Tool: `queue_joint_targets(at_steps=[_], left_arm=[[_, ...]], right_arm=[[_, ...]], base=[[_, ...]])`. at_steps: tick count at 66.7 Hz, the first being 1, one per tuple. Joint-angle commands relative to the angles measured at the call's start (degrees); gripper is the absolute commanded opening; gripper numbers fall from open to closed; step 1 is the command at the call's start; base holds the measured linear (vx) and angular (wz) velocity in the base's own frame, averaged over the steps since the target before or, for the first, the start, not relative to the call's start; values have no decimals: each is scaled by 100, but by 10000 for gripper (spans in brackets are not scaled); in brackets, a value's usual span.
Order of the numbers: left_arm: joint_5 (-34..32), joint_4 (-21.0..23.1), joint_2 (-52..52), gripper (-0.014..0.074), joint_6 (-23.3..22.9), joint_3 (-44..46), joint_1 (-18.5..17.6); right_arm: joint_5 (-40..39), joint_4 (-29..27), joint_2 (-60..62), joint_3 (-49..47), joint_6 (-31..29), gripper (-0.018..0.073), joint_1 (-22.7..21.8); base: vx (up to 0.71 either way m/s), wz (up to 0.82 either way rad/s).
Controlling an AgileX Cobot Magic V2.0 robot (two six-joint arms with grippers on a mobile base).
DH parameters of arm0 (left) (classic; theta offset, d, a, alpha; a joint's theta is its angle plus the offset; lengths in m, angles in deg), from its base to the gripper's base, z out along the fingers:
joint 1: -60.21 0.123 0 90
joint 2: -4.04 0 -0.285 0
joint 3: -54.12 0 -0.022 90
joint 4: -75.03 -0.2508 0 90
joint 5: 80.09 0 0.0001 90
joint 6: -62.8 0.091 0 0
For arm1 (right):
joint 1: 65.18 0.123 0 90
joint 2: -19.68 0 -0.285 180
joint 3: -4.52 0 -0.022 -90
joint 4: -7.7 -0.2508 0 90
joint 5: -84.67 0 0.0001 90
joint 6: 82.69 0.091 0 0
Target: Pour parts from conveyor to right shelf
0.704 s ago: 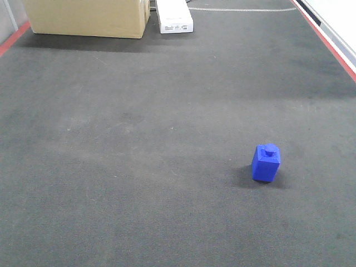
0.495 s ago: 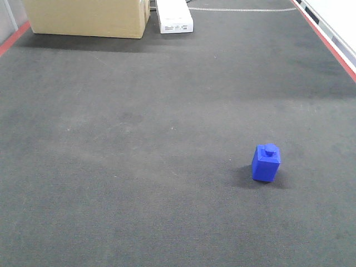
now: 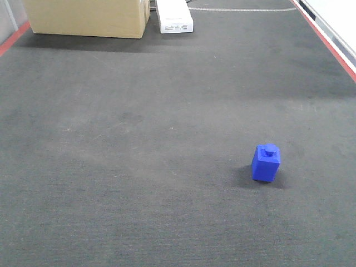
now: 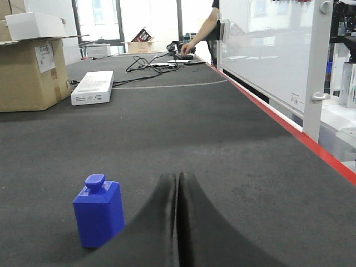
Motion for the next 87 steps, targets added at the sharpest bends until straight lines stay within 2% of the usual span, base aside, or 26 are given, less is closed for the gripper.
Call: queue_joint_targets(at_steps=[1,22,34,50,65,79,87], left_arm=[[-413,35,38,-6,-42,141,-18],[-413,35,39,-6,-42,141,-18],[-413,35,39,-6,-42,141,-18],[-413,35,39,-6,-42,141,-18],[-413,35,39,-6,-42,141,-18],[-413,35,39,-6,-42,141,-18],[-413,35,39,-6,-42,141,-18]], right_arm=[[-406,13,51,47,-13,-9,-25],[-604,19,52,42,-13,-9,-25],[-1490,35,52,-38,-13,-9,-25],[-877,57,-816,-1117,-13,-9,-25],[352,57,-2471,-2237,-20,-9,-25],[573,56,-3362,-2343,-15,-9,-25],[334,-21,-3662,-2343,30,-9,-25]], base=[[0,0],[0,0],[0,0],[0,0],[0,0],[0,0],[0,0]])
